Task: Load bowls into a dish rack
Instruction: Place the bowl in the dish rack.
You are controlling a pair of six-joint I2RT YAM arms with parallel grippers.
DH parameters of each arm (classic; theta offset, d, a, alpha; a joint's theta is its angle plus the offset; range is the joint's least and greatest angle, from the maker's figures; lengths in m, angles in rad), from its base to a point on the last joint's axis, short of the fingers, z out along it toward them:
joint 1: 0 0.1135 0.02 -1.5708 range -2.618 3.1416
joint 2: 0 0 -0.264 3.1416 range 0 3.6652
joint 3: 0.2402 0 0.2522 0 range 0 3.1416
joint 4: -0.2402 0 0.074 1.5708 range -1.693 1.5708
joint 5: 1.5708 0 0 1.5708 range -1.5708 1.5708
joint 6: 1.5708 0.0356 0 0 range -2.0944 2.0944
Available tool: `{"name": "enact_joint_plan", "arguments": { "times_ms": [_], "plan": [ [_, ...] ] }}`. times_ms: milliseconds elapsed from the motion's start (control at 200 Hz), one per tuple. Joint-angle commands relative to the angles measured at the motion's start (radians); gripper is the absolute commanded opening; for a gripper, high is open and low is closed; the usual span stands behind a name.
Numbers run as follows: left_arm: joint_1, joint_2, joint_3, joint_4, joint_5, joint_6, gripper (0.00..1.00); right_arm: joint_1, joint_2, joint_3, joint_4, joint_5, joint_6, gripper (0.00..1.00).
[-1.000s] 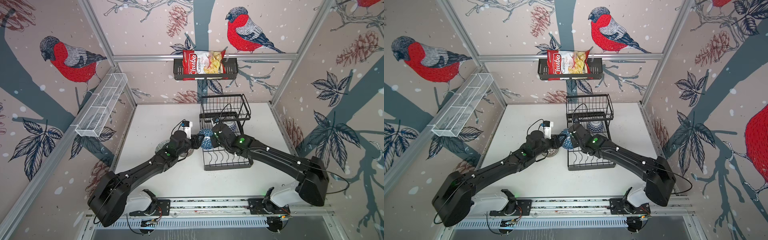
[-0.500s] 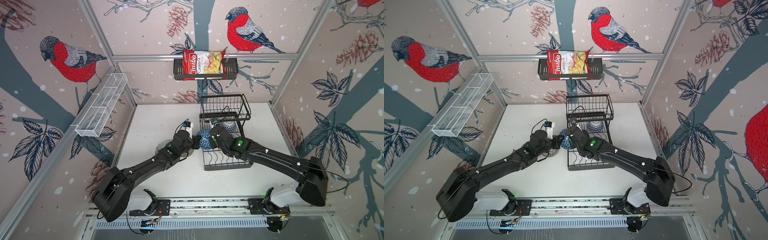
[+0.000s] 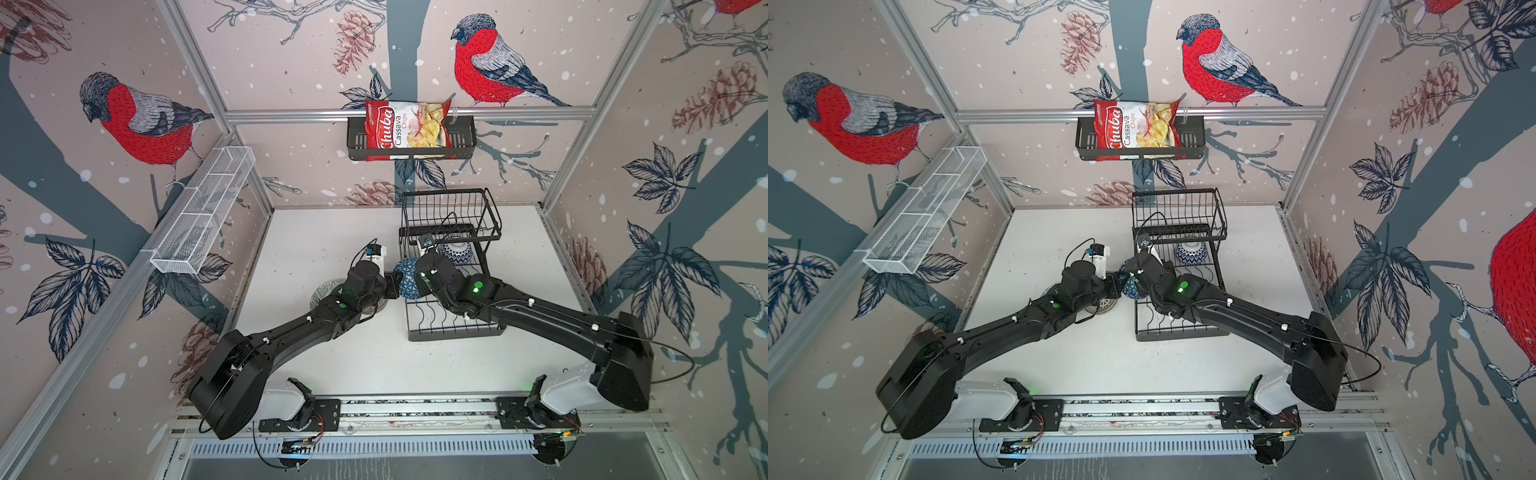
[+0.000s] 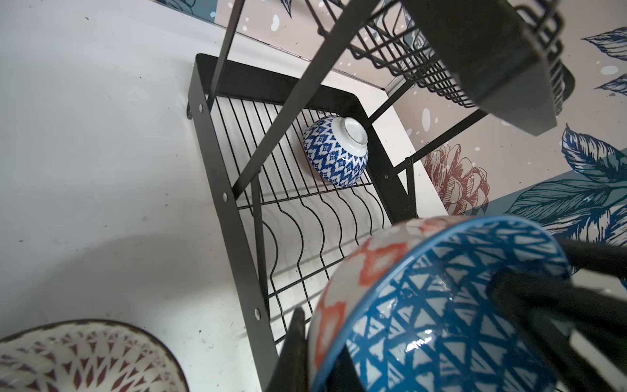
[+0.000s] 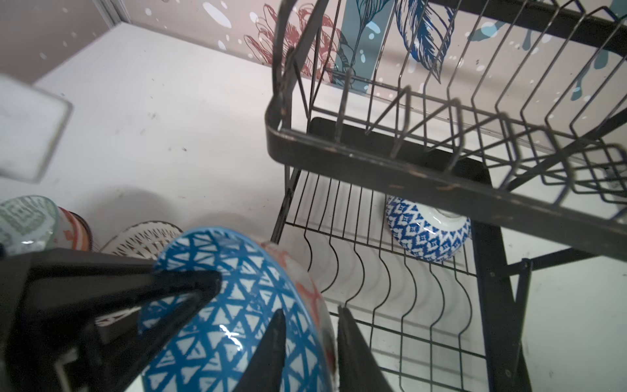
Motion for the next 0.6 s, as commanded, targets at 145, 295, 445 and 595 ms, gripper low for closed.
{"name": "enact_joint_plan", "arguments": {
  "times_ms": [145, 295, 445, 595],
  "plan": [
    [0.015, -0.017, -0.029, 0.139, 0.056, -0.005, 0.0, -0.059, -0.111, -0.063, 0.089, -0.219, -0.03, 0.44],
    [0.033, -0.035, -0.058, 0.209, 0.111, 0.004, 0.0, -0.118, -0.198, -0.115, 0.13, -0.406, -0.046, 0.57],
    [0.047, -0.052, -0.102, 0.311, 0.165, 0.048, 0.0, -0.172, -0.305, -0.193, 0.206, -0.568, -0.07, 0.75],
    [0.075, -0.041, -0.137, 0.426, 0.267, 0.048, 0.0, -0.24, -0.398, -0.255, 0.265, -0.709, -0.074, 0.96]
  ]
}}
